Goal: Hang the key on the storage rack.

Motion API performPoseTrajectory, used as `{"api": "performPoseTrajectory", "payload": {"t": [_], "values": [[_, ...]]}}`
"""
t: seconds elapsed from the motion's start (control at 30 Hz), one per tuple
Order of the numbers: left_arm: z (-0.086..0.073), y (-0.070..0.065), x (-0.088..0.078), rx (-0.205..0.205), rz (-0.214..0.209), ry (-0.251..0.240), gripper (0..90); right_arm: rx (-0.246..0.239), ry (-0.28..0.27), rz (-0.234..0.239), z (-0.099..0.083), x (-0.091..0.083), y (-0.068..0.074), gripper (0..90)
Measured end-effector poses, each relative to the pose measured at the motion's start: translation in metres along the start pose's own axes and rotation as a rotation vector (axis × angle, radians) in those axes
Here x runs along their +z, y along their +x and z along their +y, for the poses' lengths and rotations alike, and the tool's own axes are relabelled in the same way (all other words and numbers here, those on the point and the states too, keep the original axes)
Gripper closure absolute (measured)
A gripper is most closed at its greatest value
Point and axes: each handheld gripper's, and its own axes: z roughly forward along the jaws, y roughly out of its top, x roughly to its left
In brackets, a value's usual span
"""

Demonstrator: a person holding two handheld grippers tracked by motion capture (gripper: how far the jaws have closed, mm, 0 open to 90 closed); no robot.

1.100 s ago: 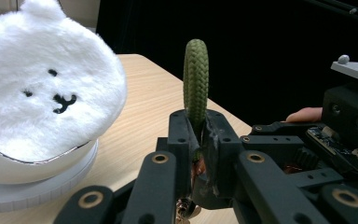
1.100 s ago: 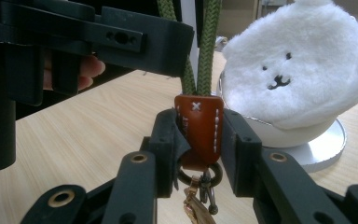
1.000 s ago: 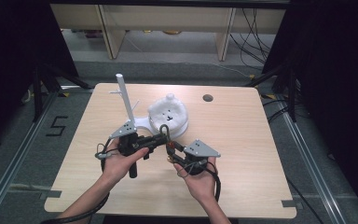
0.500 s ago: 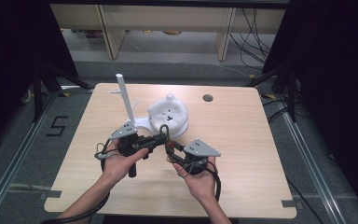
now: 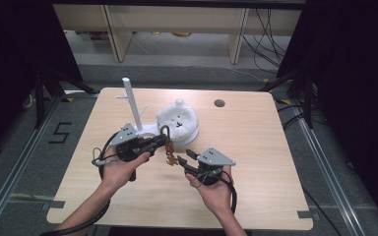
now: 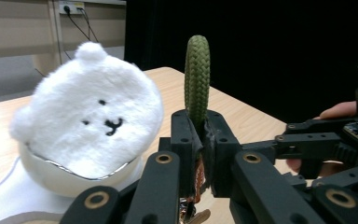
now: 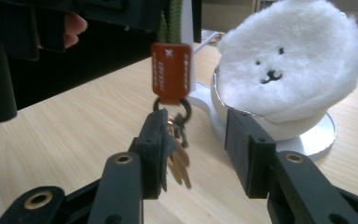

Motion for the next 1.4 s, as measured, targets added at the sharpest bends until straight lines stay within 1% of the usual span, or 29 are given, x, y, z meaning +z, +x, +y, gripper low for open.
{"api": "performPoseTrajectory", "payload": {"t": [0.1, 0.17, 0.27, 0.3, 0.33, 0.37, 0.43, 0.47, 0.53, 0.6, 0.63, 0.67, 0.7, 0.73, 0.8, 0.87, 0.9, 0.93, 0.97, 1.0, 1.03, 1.07, 1.1, 1.13, 1.17, 1.23, 1.27, 1.33, 1.4], "values": [[0.002, 0.003, -0.005, 0.008, 0.026, -0.006, 83.3, 0.014, 0.000, -0.007, -0.002, -0.003, -0.002, 59.9], [0.003, 0.005, -0.008, 0.010, 0.035, -0.006, 83.3, 0.005, 0.013, -0.011, -0.002, -0.005, -0.003, 59.8], [0.003, 0.009, -0.012, 0.012, 0.054, -0.006, 83.3, -0.003, 0.007, -0.009, -0.004, -0.006, -0.005, 59.7], [0.003, 0.011, -0.013, 0.013, 0.060, -0.006, 83.3, 0.008, 0.007, -0.019, -0.004, -0.007, -0.006, 59.7], [0.003, 0.012, -0.015, 0.013, 0.066, -0.004, 83.3, 0.027, 0.014, -0.014, -0.005, -0.008, -0.005, 59.7], [0.003, 0.014, -0.016, 0.017, 0.075, -0.004, 83.3, 0.015, 0.013, -0.018, -0.005, -0.009, -0.007, 59.7], [0.003, 0.017, -0.018, 0.019, 0.091, -0.005, 83.3, 0.012, 0.013, -0.033, -0.006, -0.011, -0.008, 59.6], [0.002, 0.019, -0.020, 0.023, 0.099, -0.002, 83.3, 0.010, 0.017, -0.019, -0.006, -0.011, -0.010, 59.6], [0.002, 0.021, -0.021, 0.023, 0.106, -0.002, 83.3, 0.011, 0.019, -0.028, -0.007, -0.012, -0.010, 59.6], [0.001, 0.026, -0.026, 0.020, 0.130, 0.004, 83.3, 0.019, 0.024, -0.029, -0.008, -0.015, -0.012, 59.6], [0.000, 0.028, -0.027, 0.017, 0.134, 0.000, 83.3, 0.025, 0.032, -0.043, -0.008, -0.017, -0.013, 59.6], [0.000, 0.030, -0.028, 0.018, 0.145, 0.005, 83.3, 0.012, 0.026, -0.048, -0.008, -0.018, -0.015, 59.6], [-0.001, 0.031, -0.030, 0.015, 0.152, 0.006, 83.3, 0.014, 0.024, -0.040, -0.009, -0.018, -0.015, 59.6], [-0.001, 0.033, -0.031, 0.015, 0.159, 0.008, 83.3, -0.003, 0.027, -0.054, -0.009, -0.019, -0.017, 59.6], [-0.001, 0.036, -0.033, 0.018, 0.170, 0.009, 83.3, 0.003, 0.022, -0.048, -0.010, -0.020, -0.018, 59.6], [-0.001, 0.038, -0.036, 0.021, 0.181, 0.012, 83.3, 0.038, 0.022, -0.063, -0.012, -0.022, -0.018, 59.6], [-0.001, 0.040, -0.037, 0.025, 0.186, 0.014, 83.3, 0.014, 0.020, -0.050, -0.012, -0.022, -0.021, 59.6], [-0.001, 0.041, -0.038, 0.021, 0.192, 0.013, 83.3, 0.016, 0.033, -0.077, -0.013, -0.025, -0.021, 59.6], [-0.001, 0.041, -0.038, 0.021, 0.192, 0.013, 83.3, 0.016, 0.033, -0.077, -0.013, -0.025, -0.021, 59.6], [0.000, 0.044, -0.040, 0.023, 0.204, 0.010, 83.3, 0.035, 0.025, -0.068, -0.014, -0.026, -0.022, 59.6], [-0.001, 0.044, -0.042, 0.002, 0.213, 0.016, 83.3, 0.024, 0.027, -0.076, -0.014, -0.027, -0.023, 59.6], [-0.001, 0.046, -0.043, -0.001, 0.217, 0.011, 83.3, 0.028, 0.035, -0.085, -0.014, -0.029, -0.023, 59.6], [-0.001, 0.047, -0.045, 0.000, 0.219, 0.014, 83.3, 0.034, 0.025, -0.092, -0.015, -0.029, -0.023, 59.6], [-0.001, 0.049, -0.046, -0.004, 0.225, 0.012, 83.3, 0.022, 0.024, -0.081, -0.015, -0.030, -0.025, 59.6], [-0.001, 0.051, -0.047, 0.001, 0.231, 0.016, 83.3, 0.014, 0.026, -0.086, -0.015, -0.031, -0.026, 59.6], [-0.001, 0.055, -0.049, 0.008, 0.235, 0.012, 83.3, 0.035, 0.032, -0.093, -0.016, -0.034, -0.027, 59.6], [-0.002, 0.057, -0.051, 0.002, 0.252, 0.016, 83.3, 0.037, 0.029, -0.097, -0.016, -0.034, -0.027, 59.6], [-0.002, 0.059, -0.053, 0.001, 0.262, 0.018, 83.3, 0.044, 0.036, -0.097, -0.017, -0.036, -0.028, 59.6], [-0.002, 0.065, -0.057, -0.006, 0.287, 0.022, 83.3, 0.028, 0.026, -0.099, -0.018, -0.038, -0.031, 59.6]]}}
